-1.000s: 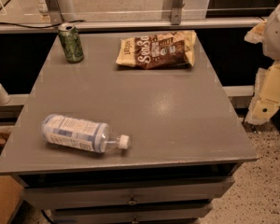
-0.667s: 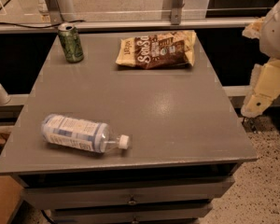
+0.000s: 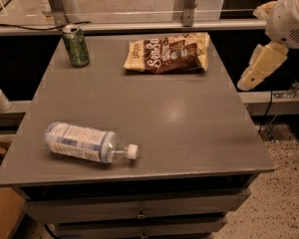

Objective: Pick brown chip bag

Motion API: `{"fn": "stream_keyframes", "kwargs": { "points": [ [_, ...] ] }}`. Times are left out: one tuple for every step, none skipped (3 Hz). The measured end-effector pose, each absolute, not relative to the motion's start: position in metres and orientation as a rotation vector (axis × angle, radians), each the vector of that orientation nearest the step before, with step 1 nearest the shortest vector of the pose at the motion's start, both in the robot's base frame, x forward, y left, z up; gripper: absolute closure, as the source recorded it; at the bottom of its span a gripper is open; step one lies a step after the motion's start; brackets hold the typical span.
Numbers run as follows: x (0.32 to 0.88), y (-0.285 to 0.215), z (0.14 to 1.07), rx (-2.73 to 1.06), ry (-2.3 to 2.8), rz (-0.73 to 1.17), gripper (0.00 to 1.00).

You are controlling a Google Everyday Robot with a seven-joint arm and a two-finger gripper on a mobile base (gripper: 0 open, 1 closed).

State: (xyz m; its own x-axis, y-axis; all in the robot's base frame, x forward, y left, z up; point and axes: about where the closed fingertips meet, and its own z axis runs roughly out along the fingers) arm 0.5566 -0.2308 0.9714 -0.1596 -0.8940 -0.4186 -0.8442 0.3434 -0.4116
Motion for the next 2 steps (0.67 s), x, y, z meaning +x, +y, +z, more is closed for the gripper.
{"fn": "stream_keyframes", "kwargs": {
  "points": [
    [0.601,-0.231,0.972,-1.434,1.987,-0.073,0.00],
    [0.642,-0.222,0.958,-1.355,1.998,0.008,0.00]
  ]
}}
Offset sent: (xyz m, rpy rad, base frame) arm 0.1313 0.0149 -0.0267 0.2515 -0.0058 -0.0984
